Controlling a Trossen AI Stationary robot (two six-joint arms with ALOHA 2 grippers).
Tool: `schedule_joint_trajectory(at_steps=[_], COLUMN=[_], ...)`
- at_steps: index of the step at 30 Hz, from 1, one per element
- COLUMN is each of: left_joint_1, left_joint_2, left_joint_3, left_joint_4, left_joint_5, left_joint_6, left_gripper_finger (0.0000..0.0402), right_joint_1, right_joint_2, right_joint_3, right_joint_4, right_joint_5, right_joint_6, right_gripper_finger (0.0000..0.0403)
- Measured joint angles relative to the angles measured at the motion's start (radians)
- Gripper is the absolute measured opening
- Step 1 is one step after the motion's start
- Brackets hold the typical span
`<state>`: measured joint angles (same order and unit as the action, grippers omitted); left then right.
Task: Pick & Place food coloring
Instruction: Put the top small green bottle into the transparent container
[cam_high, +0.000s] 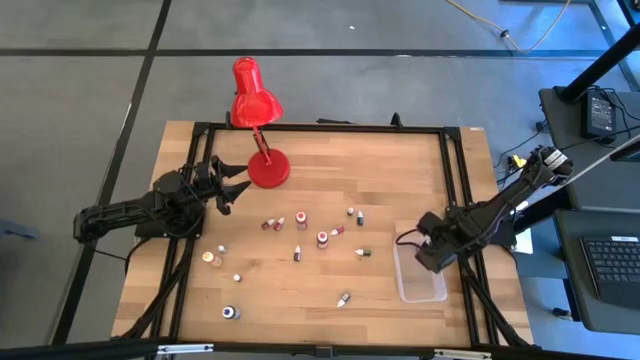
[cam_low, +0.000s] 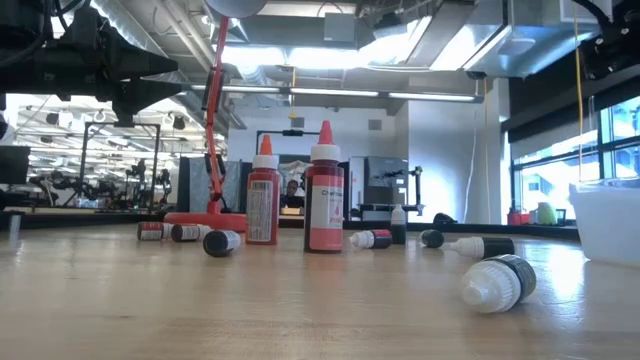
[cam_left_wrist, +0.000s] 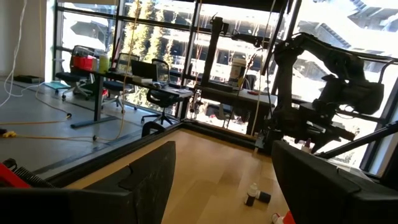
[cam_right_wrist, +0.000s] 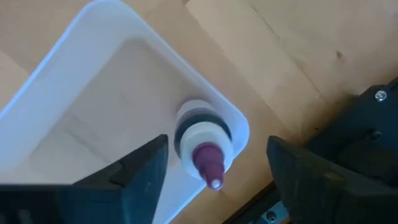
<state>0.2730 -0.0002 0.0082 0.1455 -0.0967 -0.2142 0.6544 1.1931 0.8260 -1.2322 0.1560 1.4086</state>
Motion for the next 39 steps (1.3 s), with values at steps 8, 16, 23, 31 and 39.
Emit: schedule_joint_trajectory(at_steps=[8, 16, 23, 31, 39], left_joint_1=[0.0, 0.0, 0.0, 0.0, 0.0], left_joint_2=[0.0, 0.0, 0.0, 0.0, 0.0], left_joint_3=[0.0, 0.0, 0.0, 0.0, 0.0], left_joint_4=[0.0, 0.0, 0.0, 0.0, 0.0], left_joint_5=[0.0, -0.003, -0.048, -0.048, -0.069], left_joint_6=[0.0, 0.0, 0.0, 0.0, 0.0], left_gripper_finger=[0.0259, 0.0259, 0.0259, 0.0259, 0.0259], right_joint_1=[-0.035, -0.073, -0.176, -0.31, -0.325], right_joint_2=[0.0, 0.0, 0.022, 0.091, 0.29], right_joint_3=[0.112, 0.268, 0.248, 0.248, 0.247], right_joint_4=[-0.102, -0.001, 0.451, 0.602, 0.55], right_joint_5=[0.043, 0.345, 0.346, 0.121, 0.095], right_joint_6=[-0.003, -0.299, -0.864, -1.13, -1.154], right_gripper_finger=[0.0298, 0.0298, 0.0298, 0.0298, 0.0285])
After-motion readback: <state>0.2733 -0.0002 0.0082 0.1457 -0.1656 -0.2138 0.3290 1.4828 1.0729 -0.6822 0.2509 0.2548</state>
